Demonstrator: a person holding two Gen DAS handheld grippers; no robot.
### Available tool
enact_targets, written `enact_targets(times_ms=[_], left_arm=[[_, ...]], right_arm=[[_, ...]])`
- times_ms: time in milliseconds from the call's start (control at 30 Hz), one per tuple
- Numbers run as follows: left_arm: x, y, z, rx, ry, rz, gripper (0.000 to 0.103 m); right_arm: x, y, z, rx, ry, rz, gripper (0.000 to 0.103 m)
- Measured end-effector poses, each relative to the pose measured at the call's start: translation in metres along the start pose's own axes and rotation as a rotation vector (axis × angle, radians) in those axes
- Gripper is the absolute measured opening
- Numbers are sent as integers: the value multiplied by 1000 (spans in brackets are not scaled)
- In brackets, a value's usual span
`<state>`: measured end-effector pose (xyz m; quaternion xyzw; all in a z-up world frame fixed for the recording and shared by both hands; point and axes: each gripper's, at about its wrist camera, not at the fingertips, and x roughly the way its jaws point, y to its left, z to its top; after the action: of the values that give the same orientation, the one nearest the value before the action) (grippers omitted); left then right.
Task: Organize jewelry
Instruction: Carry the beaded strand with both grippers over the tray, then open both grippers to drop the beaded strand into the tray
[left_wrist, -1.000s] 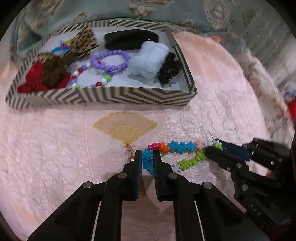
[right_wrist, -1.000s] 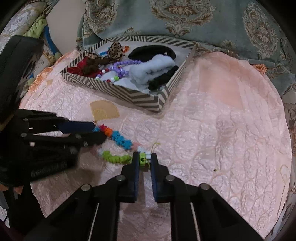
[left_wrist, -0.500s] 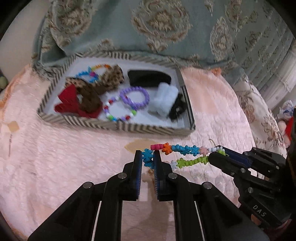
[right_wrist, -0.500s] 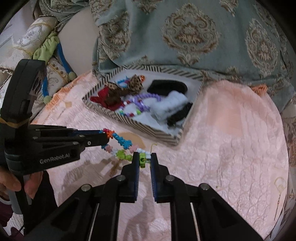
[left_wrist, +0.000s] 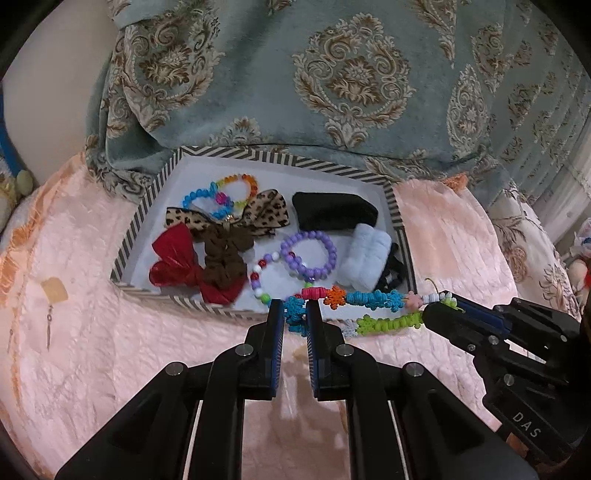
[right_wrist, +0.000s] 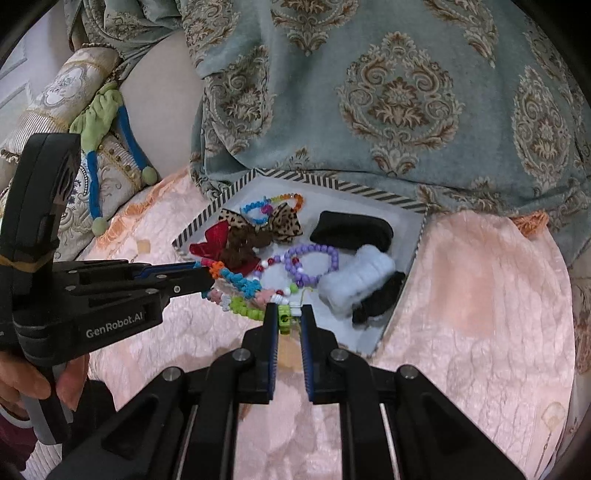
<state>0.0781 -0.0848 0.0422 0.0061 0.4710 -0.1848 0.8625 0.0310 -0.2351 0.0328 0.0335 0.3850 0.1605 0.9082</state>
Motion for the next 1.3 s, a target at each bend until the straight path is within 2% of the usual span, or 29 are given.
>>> enact_targets(times_ms=[367,1000,1300], left_arm=[[29,9,14,2,13,42,0],[105,19,13,-14,106,94,0],[109,17,13,-7,91,138,0]], right_arm=[[36,-16,10,53,26,10,11],[105,-41,3,107,130,7,11],[114,-44,1,107,114,-2,13]])
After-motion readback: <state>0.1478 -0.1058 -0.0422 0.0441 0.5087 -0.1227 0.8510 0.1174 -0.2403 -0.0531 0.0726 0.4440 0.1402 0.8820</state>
